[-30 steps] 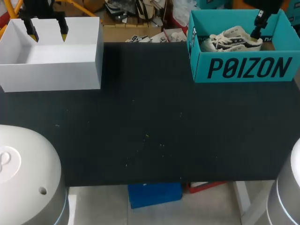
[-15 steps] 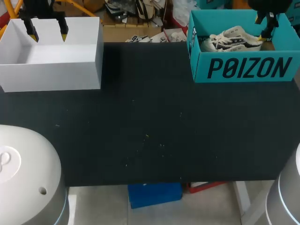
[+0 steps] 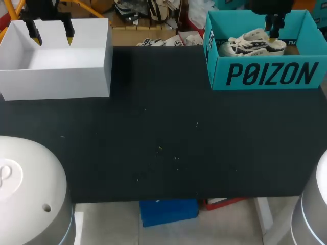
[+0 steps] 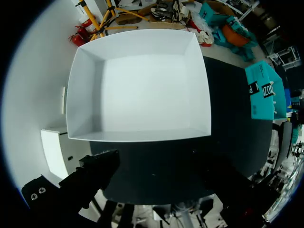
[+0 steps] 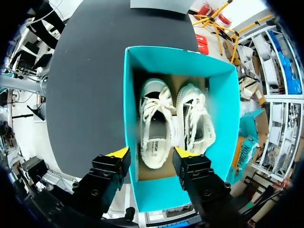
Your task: Take the shoe out of the shoebox, open the shoe tongue, remove and reinsert the insole, then place the shoe into the shoebox
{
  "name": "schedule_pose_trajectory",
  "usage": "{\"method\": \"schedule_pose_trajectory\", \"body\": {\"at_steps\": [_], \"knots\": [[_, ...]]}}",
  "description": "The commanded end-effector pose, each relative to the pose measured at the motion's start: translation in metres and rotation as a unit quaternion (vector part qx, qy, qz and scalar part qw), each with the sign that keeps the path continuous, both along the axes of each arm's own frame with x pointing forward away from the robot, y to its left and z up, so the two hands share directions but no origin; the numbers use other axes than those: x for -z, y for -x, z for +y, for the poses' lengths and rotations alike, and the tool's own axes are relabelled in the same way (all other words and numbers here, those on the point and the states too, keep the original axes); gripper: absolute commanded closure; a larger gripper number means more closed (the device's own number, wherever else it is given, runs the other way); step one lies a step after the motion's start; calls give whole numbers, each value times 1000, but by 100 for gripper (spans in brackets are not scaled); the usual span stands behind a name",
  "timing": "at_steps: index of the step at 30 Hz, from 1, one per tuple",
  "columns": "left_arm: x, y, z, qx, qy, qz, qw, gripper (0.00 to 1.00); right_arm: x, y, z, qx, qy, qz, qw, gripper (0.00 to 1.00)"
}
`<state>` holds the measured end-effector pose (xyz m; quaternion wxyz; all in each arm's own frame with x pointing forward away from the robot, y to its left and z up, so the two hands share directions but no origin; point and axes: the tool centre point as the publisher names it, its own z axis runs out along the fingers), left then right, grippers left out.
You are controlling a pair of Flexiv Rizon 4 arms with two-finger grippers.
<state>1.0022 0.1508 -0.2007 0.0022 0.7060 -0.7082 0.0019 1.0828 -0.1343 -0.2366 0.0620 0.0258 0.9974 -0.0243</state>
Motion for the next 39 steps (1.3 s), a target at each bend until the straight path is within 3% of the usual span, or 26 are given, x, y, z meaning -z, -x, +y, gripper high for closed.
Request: {"method": "schedule_pose_trajectory", "body": {"at_steps": [1, 9, 19, 28, 39], "knots": [[-1, 1, -1, -1, -2, 1, 1000, 0, 21, -10, 6, 4, -1, 13, 1000, 50], [-1, 1, -1, -1, -2, 1, 1000, 0, 48, -23, 10, 4, -13, 20, 1000, 53], [-1, 1, -1, -1, -2, 1, 1000, 0, 85, -45, -2, -2, -17, 43, 999, 51], [-1, 1, -1, -1, -2, 1, 1000, 0, 104, -68, -8, -6, -20, 50, 999, 52], [-1, 1, -1, -1, -2, 1, 1000, 0, 152, -67, -5, 0, -30, 80, 996, 54]]}}
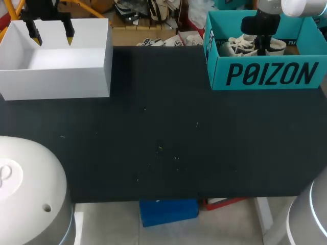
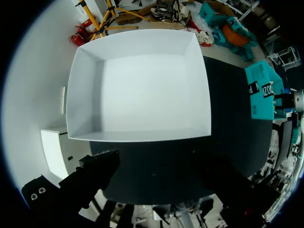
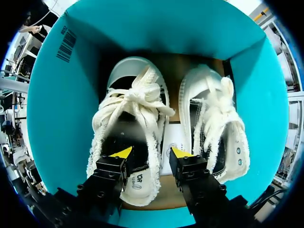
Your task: Take the shoe out of the shoebox, open the shoe tongue, remove and reinsert the insole, then place the shoe into the shoebox
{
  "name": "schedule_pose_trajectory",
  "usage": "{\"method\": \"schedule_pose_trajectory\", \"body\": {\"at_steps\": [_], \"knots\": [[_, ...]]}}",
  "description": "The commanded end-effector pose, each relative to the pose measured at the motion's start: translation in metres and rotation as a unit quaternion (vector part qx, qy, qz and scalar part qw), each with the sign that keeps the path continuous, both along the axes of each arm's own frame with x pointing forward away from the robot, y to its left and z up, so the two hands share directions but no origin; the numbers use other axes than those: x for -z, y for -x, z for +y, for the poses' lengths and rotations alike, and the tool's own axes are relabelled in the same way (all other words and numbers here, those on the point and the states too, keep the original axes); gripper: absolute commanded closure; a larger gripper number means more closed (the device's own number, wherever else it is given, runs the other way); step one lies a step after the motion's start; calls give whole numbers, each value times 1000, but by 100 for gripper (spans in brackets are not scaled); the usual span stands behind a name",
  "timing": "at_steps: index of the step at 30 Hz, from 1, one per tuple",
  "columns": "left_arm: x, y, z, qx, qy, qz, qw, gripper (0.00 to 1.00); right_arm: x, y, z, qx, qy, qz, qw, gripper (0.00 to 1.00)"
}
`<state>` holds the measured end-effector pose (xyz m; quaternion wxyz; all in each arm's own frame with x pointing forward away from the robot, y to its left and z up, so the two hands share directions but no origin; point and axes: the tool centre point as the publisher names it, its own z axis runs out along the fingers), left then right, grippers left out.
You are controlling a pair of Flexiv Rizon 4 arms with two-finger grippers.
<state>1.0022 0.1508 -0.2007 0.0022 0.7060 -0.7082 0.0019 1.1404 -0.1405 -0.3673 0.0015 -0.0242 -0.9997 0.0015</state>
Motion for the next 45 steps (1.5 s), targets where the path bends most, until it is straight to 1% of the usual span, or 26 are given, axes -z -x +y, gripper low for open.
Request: {"method": "schedule_pose_trajectory", "body": {"at_steps": [1, 6, 11, 12, 14, 17, 18, 19, 20, 22, 29, 36, 45], "knots": [[-1, 1, -1, -1, -2, 1, 1000, 0, 24, -9, 2, 3, -8, 18, 1000, 54], [-1, 1, -1, -1, -2, 1, 1000, 0, 38, -10, 3, 7, -12, 22, 1000, 55], [-1, 1, -1, -1, -2, 1, 1000, 0, 43, -9, 5, 8, -13, 25, 1000, 56], [-1, 1, -1, -1, -2, 1, 1000, 0, 44, -9, 5, 9, -13, 25, 1000, 58], [-1, 1, -1, -1, -2, 1, 1000, 0, 45, -9, 5, 10, -13, 26, 1000, 64], [-1, 1, -1, -1, -2, 1, 1000, 0, 48, -6, 6, 11, -13, 29, 999, 77], [-1, 1, -1, -1, -2, 1, 1000, 0, 49, -5, 6, 12, -13, 30, 999, 84], [-1, 1, -1, -1, -2, 1, 1000, 0, 49, -4, 6, 12, -13, 30, 999, 95], [-1, 1, -1, -1, -2, 1, 1000, 0, 49, -3, 7, 11, -12, 31, 999, 100], [-1, 1, -1, -1, -2, 1, 1000, 0, 49, 0, 7, 11, -12, 33, 999, 100], [-1, 1, -1, -1, -2, 1, 1000, 0, 28, 1, 2, 8, -11, 30, 999, 100], [-1, 1, -1, -1, -2, 1, 1000, 0, -5, 0, -5, 7, -3, 17, 1000, 100], [-1, 1, -1, -1, -2, 1, 1000, 0, -54, 7, -15, -6, 9, 15, 1000, 100]]}}
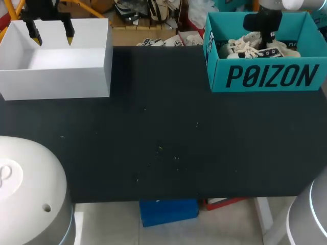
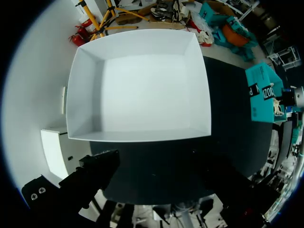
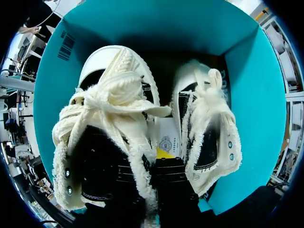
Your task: Take the shoe out of the shoebox, open the shoe tongue, remove and reinsert the insole, then place the shoe into the shoebox
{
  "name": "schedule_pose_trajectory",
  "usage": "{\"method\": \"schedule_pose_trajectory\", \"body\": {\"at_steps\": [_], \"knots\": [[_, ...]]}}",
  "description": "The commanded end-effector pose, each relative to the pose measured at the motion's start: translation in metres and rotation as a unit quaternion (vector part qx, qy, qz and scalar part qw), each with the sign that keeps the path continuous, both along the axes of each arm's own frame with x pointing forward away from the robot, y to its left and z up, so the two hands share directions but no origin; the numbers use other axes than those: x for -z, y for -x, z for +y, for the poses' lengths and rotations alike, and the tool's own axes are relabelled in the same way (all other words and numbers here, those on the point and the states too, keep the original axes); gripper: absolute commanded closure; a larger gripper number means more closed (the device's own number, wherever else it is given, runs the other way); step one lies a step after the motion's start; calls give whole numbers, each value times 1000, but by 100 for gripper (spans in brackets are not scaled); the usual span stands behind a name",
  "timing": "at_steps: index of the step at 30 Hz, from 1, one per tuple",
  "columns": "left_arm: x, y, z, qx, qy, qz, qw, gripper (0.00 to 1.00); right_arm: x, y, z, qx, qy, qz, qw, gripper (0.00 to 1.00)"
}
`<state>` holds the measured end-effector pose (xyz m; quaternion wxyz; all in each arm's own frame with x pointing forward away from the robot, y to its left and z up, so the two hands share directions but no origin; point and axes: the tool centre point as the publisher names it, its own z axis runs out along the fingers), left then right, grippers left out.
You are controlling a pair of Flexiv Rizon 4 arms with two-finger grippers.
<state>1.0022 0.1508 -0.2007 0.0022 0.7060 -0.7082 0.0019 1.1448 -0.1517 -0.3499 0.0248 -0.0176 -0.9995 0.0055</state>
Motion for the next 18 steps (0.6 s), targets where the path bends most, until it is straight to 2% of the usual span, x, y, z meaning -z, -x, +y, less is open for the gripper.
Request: {"method": "schedule_pose_trajectory", "body": {"at_steps": [1, 10, 18], "knots": [[-1, 1, -1, -1, -2, 1, 1000, 0, -43, 12, -5, -2, 10, -11, 1000, 100], [-1, 1, -1, -1, -2, 1, 1000, 0, -97, 13, -7, 2, 41, -38, 998, 100], [-1, 1, -1, -1, -2, 1, 1000, 0, -140, 31, 9, 17, 78, -65, 995, 100]]}}
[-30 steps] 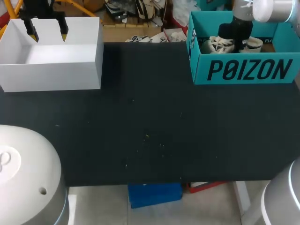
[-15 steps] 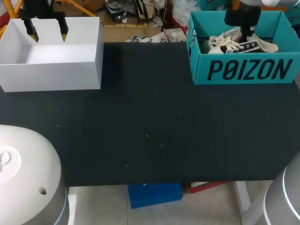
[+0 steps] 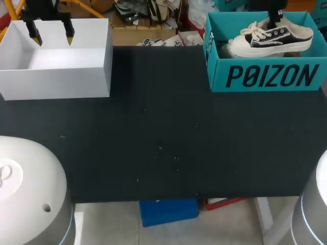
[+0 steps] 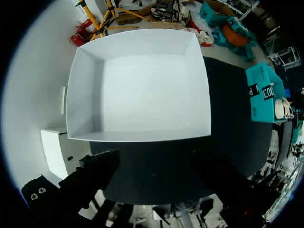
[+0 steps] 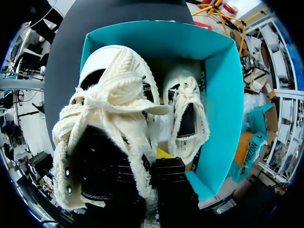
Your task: Take the shoe out of the shoebox, open the shoe tongue, remove and reinsert the insole, then place the shoe into the shoebox
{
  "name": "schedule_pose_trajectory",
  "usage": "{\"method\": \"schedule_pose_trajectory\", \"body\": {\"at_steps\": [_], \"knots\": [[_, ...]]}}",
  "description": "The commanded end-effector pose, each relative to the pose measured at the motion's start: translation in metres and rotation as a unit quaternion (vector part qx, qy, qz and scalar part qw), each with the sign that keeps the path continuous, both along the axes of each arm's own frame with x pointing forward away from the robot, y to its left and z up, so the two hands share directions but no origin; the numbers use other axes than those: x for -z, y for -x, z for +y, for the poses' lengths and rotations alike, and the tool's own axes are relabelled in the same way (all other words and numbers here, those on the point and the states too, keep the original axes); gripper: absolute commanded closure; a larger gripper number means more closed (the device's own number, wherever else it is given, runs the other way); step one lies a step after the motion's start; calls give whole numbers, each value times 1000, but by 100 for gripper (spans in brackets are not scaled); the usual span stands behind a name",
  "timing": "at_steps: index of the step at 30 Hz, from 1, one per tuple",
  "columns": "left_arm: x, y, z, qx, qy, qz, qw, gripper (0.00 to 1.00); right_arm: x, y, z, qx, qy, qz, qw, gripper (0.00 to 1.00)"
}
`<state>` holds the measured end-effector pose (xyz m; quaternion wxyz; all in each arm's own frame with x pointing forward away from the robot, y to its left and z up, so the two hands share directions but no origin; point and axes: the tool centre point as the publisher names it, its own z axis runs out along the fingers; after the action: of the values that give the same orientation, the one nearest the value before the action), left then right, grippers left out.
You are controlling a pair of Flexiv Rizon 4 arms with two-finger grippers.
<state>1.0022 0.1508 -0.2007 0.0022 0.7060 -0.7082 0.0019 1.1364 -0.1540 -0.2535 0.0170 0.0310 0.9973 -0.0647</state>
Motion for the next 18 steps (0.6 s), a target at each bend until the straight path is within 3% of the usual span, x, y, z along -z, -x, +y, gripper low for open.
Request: {"method": "schedule_pose_trajectory", "body": {"at_steps": [1, 11, 18], "knots": [[-1, 1, -1, -1, -2, 1, 1000, 0, -48, 25, 13, 8, 22, -29, 999, 100], [-1, 1, -1, -1, -2, 1, 1000, 0, -90, 70, 43, 31, 39, -66, 997, 100], [-1, 1, -1, -1, -2, 1, 1000, 0, -96, 115, 92, 43, 32, -96, 994, 100]]}}
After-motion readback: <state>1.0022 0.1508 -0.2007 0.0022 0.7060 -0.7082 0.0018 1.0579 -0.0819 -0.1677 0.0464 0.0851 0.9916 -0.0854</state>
